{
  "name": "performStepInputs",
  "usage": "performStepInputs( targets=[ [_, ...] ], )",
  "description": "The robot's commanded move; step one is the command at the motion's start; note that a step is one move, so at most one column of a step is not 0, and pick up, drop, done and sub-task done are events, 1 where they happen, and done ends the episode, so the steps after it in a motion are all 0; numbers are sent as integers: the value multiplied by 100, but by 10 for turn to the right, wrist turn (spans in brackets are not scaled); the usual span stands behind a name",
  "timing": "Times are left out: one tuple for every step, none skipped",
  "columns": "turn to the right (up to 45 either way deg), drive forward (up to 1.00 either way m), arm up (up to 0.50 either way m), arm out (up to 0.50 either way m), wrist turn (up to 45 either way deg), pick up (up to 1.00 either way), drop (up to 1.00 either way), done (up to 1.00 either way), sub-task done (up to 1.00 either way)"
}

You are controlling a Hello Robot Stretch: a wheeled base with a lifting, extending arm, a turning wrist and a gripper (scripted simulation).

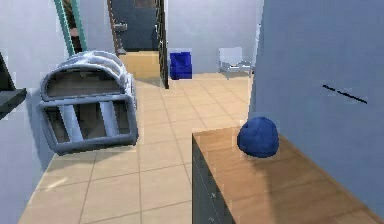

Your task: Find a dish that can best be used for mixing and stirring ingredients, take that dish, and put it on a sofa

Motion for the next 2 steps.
performStepInputs(
  targets=[
    [0, 0, 38, 0, 0, 0, 0, 0, 0],
    [0, 0, 0, 18, 0, 0, 0, 0, 0]
  ],
)
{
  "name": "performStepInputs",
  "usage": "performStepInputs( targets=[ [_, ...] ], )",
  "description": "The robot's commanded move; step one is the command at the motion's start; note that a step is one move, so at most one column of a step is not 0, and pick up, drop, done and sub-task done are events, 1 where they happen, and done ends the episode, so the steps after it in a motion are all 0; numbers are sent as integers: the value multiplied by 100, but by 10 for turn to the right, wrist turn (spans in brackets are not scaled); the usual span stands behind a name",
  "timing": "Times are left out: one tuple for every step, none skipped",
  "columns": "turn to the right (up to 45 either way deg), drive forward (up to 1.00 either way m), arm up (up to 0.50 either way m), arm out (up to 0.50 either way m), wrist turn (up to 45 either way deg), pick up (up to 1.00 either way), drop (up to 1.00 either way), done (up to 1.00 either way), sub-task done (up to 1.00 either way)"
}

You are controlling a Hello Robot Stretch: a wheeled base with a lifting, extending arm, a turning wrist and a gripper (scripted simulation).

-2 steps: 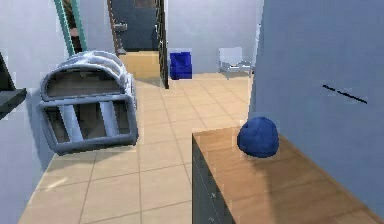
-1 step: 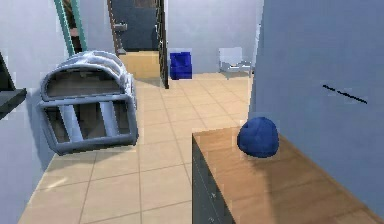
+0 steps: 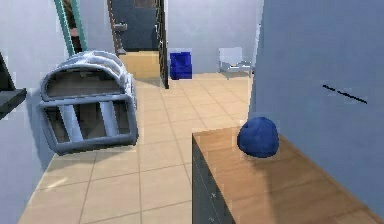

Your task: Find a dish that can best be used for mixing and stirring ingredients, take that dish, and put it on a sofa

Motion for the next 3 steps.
performStepInputs(
  targets=[
    [0, 0, 0, 0, 450, 0, 0, 0, 0],
    [0, 0, 0, 0, 450, 0, 0, 0, 0],
    [0, 0, 0, 0, 450, 0, 0, 0, 0]
  ],
)
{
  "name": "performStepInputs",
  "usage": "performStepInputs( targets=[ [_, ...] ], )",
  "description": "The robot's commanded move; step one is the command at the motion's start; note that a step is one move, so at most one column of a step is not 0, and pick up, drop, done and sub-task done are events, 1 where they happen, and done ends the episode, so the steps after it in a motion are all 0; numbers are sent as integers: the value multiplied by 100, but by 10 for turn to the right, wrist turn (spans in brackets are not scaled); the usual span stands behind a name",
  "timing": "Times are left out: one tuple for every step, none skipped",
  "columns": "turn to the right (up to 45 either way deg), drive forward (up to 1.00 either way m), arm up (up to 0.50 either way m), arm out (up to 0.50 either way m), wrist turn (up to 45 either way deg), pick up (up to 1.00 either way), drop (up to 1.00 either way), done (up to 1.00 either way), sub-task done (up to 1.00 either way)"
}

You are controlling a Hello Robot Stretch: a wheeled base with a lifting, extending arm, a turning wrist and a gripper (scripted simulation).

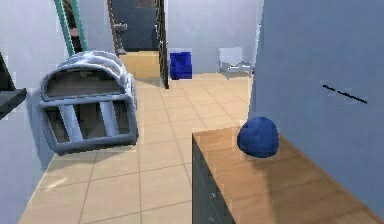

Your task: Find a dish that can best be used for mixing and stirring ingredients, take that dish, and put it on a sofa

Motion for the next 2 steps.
performStepInputs(
  targets=[
    [0, 0, 0, 0, 240, 0, 0, 0, 0],
    [0, 0, -24, 0, 0, 0, 0, 0, 0]
  ],
)
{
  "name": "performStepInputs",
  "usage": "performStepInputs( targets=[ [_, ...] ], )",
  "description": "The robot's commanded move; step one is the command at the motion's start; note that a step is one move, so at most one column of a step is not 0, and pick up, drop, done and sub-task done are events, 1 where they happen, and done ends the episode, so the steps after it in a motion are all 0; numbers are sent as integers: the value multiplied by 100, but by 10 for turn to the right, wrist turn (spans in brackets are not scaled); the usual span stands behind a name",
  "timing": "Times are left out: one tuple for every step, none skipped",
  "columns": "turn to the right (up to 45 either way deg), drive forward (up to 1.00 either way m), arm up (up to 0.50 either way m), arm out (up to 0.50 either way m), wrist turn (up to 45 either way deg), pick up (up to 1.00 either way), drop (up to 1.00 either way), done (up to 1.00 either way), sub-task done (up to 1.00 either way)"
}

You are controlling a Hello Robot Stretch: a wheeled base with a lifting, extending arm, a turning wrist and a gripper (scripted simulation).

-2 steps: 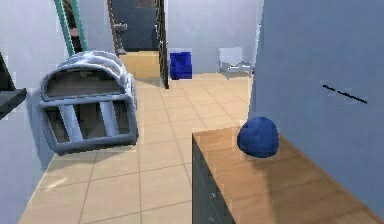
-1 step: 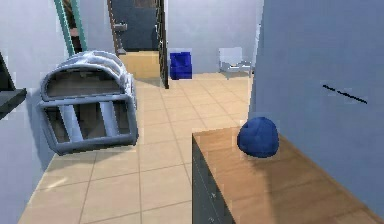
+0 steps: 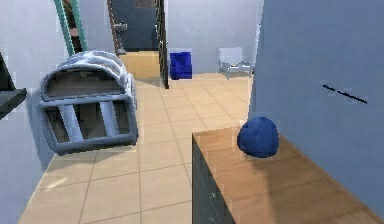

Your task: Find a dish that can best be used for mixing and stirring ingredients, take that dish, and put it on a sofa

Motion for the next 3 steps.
performStepInputs(
  targets=[
    [0, 0, 0, 0, 0, 100, 0, 0, 0],
    [0, 0, 10, 0, 0, 0, 0, 0, 0],
    [0, 0, 14, 0, 0, 0, 0, 0, 0]
  ],
)
